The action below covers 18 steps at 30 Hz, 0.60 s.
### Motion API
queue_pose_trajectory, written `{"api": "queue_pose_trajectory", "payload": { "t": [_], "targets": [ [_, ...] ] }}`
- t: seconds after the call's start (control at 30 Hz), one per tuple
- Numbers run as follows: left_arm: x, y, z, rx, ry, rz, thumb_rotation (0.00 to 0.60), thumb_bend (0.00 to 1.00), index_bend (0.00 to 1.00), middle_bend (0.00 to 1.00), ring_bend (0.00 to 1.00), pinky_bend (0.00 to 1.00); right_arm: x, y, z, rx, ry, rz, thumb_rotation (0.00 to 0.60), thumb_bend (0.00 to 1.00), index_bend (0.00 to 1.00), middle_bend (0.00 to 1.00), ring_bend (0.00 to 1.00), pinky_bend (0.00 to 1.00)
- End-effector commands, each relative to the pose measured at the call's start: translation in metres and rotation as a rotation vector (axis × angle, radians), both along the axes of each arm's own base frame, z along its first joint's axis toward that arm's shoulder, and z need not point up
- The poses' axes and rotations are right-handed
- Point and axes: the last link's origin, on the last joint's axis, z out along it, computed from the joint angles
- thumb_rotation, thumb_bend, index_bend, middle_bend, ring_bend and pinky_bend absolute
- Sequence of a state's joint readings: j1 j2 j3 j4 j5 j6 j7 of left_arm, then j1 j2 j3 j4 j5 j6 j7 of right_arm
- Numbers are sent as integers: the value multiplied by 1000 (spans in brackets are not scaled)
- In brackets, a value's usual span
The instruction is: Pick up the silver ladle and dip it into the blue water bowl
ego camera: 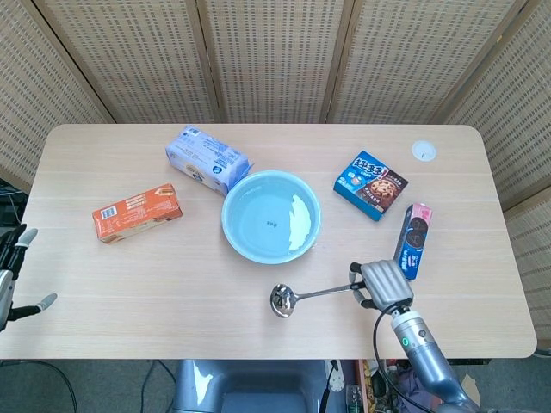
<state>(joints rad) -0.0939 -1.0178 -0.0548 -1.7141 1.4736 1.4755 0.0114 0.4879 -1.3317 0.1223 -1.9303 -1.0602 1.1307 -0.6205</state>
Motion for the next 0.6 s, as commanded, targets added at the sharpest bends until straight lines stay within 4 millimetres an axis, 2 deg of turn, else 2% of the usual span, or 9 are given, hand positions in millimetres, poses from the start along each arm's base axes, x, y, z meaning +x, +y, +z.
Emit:
{"api": "queue_pose_trajectory", "payload": {
  "t": [0.03,0.13,0.3,0.47,0.6],
  "targets": [
    [-1,2,0,1,-1,5,600,0,0,0,0,0,23,-15,13,-35,35,33,600,868,724,952,893,1000],
    [-1,3,-1,-2,11,2,600,0,0,0,0,0,38,-30,19,-51,66,28,600,868,724,952,893,1000],
    [-2,7,-4,-4,16,12,600,0,0,0,0,0,82,-77,37,-125,127,-8,600,868,724,952,893,1000],
    [-2,13,-5,-3,15,26,600,0,0,0,0,0,109,-101,39,-158,168,-42,600,869,724,952,893,1000],
    [-3,19,-5,-2,19,42,600,0,0,0,0,0,130,-124,30,-196,227,-46,600,869,725,952,893,1000]
  ]
}}
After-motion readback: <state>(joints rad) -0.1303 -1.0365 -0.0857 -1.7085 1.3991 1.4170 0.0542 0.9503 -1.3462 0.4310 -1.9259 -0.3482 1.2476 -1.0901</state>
